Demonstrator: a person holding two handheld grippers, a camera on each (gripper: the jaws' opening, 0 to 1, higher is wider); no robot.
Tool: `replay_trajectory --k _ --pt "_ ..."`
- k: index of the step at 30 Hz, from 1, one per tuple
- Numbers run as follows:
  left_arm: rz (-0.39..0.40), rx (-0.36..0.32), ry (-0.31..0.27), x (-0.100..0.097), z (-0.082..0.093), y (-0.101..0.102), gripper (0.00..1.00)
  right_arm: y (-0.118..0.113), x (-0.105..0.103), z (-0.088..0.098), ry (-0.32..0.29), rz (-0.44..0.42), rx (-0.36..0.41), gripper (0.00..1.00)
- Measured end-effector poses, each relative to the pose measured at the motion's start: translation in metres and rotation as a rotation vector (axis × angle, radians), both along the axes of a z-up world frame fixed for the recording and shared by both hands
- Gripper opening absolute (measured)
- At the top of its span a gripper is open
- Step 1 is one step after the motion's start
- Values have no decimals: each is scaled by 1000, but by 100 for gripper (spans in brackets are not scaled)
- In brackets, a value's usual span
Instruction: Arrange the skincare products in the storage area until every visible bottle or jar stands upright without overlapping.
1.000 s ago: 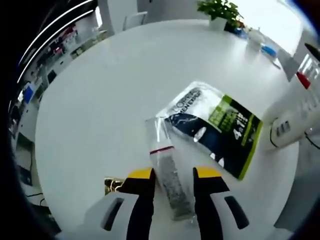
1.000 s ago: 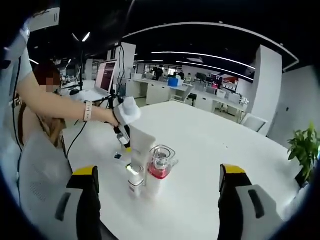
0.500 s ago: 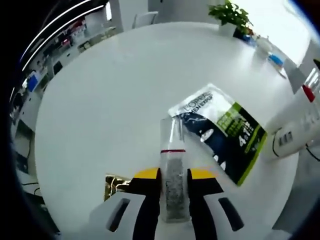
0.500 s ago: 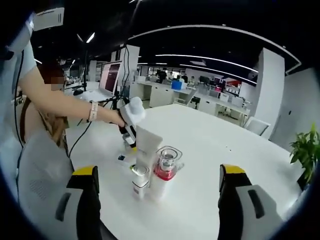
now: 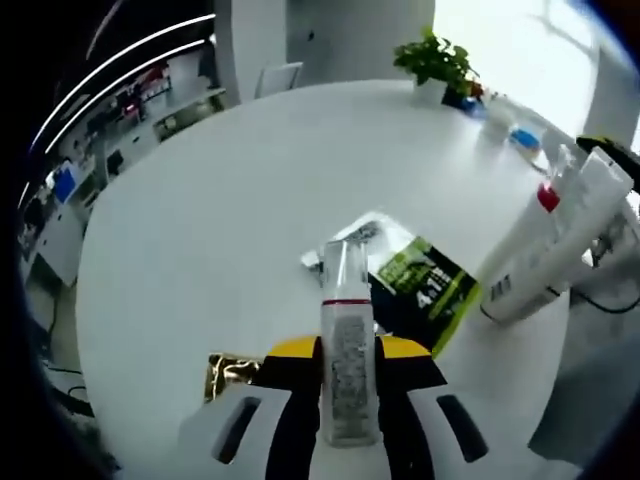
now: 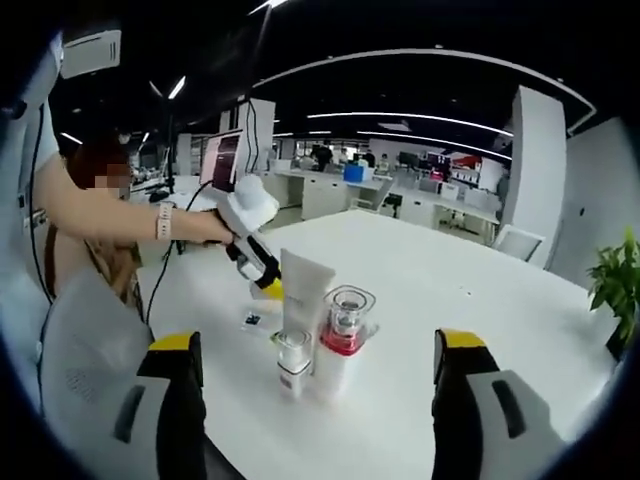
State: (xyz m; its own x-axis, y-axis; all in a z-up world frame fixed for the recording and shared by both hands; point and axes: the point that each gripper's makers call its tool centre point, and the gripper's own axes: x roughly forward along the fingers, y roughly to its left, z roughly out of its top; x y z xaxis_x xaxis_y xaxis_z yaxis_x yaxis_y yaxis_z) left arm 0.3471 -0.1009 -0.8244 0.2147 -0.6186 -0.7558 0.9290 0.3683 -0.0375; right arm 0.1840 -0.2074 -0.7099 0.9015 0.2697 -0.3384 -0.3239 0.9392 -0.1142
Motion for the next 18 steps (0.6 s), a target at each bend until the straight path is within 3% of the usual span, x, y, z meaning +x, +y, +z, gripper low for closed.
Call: replay_trajectory --k 2,8,15,18 --pt "-8 -25 -4 -16 10 -1 16 2 0 3 -13 8 13 94" --pt "-21 -96 -18 -33 35 2 16 2 1 7 -24 -8 44 93" --pt "-26 -131 -30 -32 44 16 16 11 -1 7 -24 -1 60 90" --pt "-29 -153 -31 -36 49 19 16 15 -3 5 -9 -4 90 84"
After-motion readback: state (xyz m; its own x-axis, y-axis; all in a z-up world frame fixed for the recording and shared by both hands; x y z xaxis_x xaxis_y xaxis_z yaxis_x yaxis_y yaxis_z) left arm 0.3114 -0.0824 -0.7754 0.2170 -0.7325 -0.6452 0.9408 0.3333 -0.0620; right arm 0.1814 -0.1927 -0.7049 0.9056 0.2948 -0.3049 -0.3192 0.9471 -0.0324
